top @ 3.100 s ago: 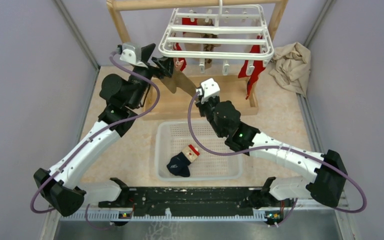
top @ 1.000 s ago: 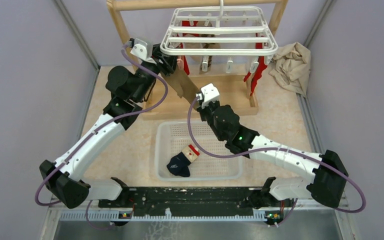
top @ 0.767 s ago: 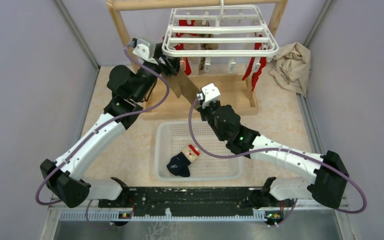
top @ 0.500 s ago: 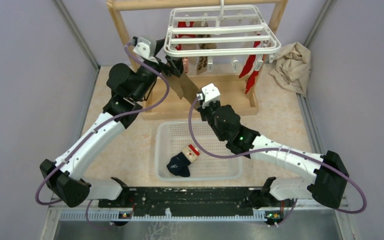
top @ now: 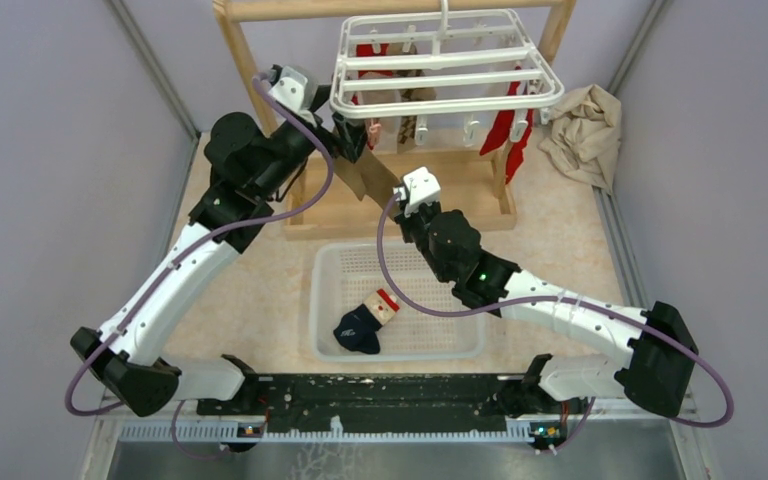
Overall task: Remove the socks clipped to the hanger
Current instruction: Remove the sock from the hanger.
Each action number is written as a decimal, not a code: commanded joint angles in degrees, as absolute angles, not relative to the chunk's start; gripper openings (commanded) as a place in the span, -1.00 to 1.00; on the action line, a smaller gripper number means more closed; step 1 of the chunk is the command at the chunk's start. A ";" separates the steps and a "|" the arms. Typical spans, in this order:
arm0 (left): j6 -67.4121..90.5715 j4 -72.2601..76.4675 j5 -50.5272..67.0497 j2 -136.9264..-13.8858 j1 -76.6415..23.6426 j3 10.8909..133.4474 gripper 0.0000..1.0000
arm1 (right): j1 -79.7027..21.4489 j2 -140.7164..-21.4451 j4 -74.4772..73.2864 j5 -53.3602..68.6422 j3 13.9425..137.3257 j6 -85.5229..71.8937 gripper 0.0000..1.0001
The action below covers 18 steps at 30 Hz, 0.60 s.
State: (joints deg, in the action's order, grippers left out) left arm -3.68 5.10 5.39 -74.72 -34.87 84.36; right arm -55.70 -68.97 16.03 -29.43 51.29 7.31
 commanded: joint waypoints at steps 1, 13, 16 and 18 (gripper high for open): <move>-3.76 -1.67 6.38 -71.99 -34.52 85.23 0.98 | -55.38 -67.37 17.23 -29.03 51.28 7.12 -1.00; -3.16 3.50 5.73 -61.79 -33.97 73.89 0.98 | -55.37 -67.59 16.61 -28.65 52.20 7.22 -1.00; -2.47 4.50 6.96 -60.97 -33.45 72.69 0.98 | -55.37 -67.59 16.59 -28.54 52.13 7.12 -1.00; -2.45 4.02 7.66 -61.25 -33.42 72.80 0.98 | -55.37 -67.52 16.50 -28.55 52.13 6.97 -1.00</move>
